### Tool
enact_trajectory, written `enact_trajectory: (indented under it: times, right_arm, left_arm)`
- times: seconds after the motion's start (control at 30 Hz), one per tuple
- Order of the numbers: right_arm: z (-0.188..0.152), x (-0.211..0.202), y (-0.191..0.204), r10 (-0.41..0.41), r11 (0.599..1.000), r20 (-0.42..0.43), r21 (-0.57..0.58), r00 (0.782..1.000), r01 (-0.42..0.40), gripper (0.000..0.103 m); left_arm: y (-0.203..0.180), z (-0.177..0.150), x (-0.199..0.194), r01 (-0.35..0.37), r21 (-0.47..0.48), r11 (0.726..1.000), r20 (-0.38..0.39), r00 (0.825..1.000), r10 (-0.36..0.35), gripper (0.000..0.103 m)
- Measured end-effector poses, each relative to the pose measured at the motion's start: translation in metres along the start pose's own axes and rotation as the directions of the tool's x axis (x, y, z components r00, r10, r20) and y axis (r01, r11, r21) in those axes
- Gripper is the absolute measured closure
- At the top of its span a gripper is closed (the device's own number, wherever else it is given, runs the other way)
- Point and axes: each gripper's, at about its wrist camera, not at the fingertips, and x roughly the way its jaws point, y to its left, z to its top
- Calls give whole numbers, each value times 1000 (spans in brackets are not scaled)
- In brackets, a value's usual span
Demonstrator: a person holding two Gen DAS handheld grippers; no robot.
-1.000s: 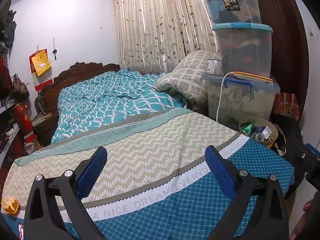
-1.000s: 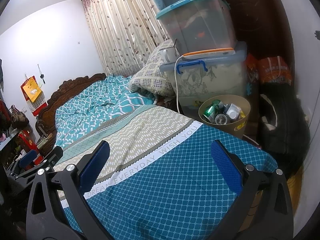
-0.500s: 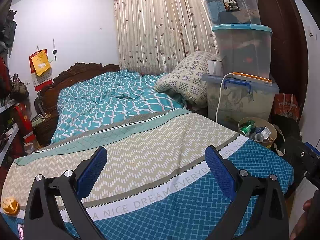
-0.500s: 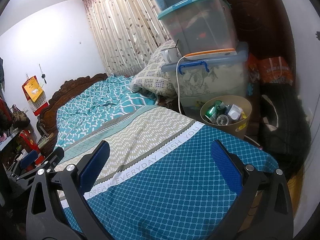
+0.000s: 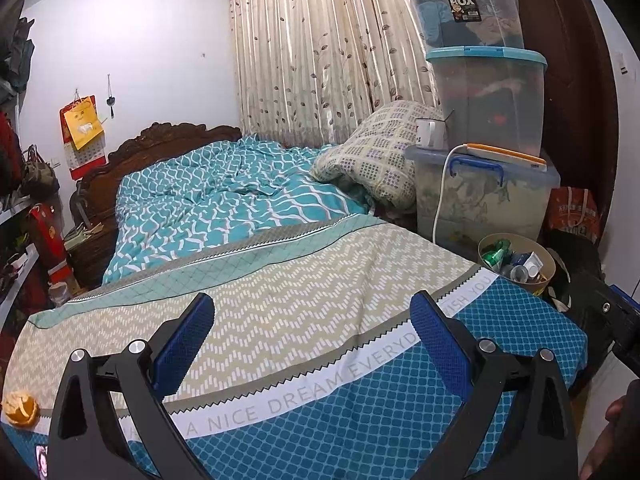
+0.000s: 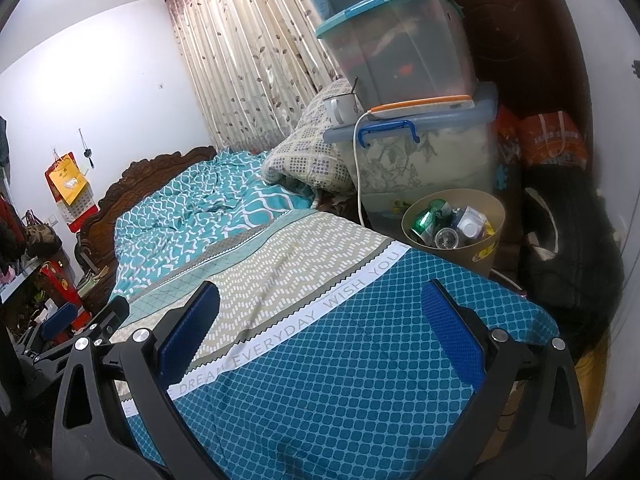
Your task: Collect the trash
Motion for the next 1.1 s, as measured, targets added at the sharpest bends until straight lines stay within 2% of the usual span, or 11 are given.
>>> enact_trajectory:
  times: [1.1]
  right_arm:
    - [-4,4,-2,6,1000,-20,8,1000,-6,3]
  left_arm:
    - [3,-2,3,-18,-11,1000,-23,1000,17,9]
